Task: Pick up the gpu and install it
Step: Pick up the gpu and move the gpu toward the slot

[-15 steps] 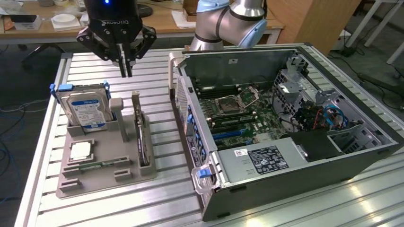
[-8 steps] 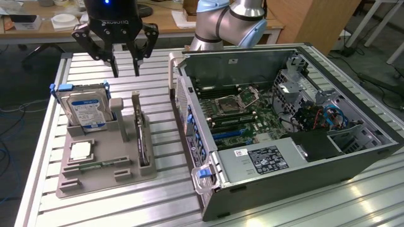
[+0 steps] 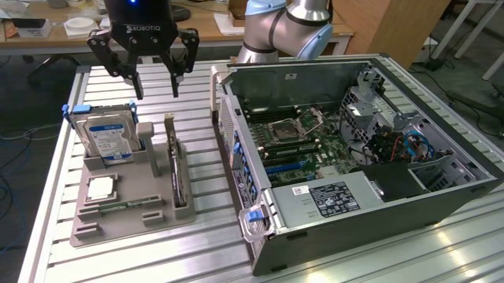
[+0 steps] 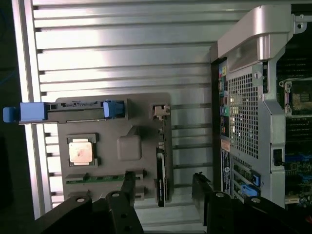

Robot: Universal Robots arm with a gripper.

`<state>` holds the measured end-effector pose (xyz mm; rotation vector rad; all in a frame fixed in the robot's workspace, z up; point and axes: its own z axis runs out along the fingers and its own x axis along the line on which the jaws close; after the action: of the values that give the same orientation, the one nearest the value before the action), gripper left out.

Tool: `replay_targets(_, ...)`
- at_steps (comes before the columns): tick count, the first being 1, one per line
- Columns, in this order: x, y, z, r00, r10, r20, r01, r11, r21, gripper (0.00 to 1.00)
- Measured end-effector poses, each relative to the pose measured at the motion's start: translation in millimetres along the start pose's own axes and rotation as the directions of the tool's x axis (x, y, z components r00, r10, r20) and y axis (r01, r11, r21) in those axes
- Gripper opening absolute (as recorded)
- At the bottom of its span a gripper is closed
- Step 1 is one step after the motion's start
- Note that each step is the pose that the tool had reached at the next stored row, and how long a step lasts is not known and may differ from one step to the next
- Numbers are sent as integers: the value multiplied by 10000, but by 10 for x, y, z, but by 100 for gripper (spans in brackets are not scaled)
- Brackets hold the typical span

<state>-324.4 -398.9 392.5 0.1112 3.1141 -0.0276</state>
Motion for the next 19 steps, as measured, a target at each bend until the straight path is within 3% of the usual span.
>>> replay_targets(1, 0, 0, 4, 10000, -56, -7, 56, 10000, 75, 59)
replay_targets(4, -12, 1, 19, 9998, -214, -13, 214, 9997, 108, 59)
replay_targets(11, -46, 3, 39, 9983, -579, -21, 579, 9983, 105, 59)
replay_targets(19, -50, 5, 95, 9983, -589, -27, 589, 9982, 106, 59)
